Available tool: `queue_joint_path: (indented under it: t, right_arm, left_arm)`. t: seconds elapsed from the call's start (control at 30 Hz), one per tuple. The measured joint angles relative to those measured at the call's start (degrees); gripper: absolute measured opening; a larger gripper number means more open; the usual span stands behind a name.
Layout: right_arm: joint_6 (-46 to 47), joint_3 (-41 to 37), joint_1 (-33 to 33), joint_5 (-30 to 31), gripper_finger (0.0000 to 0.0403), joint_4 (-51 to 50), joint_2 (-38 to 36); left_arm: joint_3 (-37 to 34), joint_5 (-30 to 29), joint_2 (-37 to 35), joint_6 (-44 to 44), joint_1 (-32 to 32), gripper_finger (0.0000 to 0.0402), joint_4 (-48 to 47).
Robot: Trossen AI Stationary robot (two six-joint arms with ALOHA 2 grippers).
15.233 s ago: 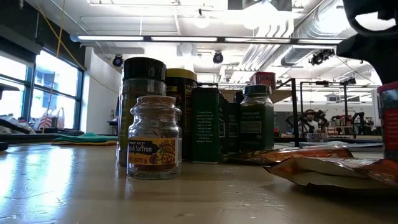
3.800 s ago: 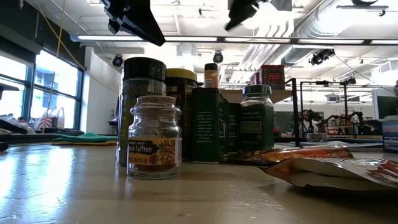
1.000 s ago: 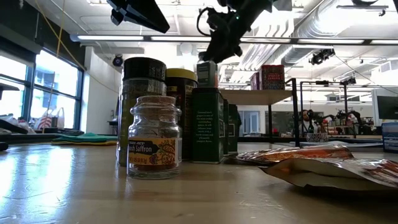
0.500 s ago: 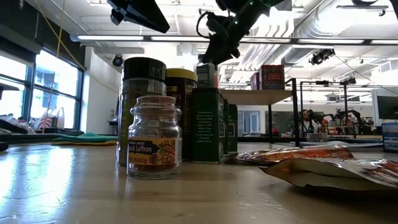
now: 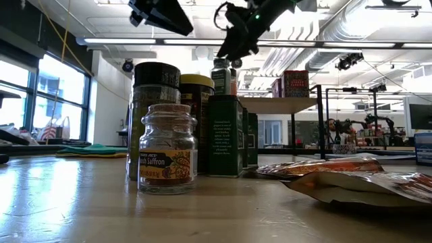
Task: Shelf spices
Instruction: Put the green seasoning bottle on the shelf
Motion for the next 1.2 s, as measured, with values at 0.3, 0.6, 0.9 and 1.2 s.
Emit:
queue_joint_path:
  t: [0.3, 0.6, 0.9, 1.2]
  right_arm:
    - [3.72, 0.00, 6.69, 16.34, 0.0251, -14.48, -11.34]
    - [19.01, -8.36, 23.42, 32.72, 0.0251, -23.55, -24.30]
    - [37.26, -22.39, 36.57, 46.40, 0.0251, -18.33, -30.44]
    - [43.20, -25.55, 40.10, 47.57, 0.0251, -16.58, -30.10]
  left_arm:
    - [0.02, 17.29, -0.12, 16.18, 13.50, 0.0165, 8.64]
    - [0.04, 37.19, -0.22, 26.46, 29.87, 0.0265, 22.32]
    - [3.08, 41.35, 7.39, 27.40, 36.05, 0.0291, 25.94]
    - [7.26, 40.92, 13.62, 26.16, 39.00, 0.0291, 24.78]
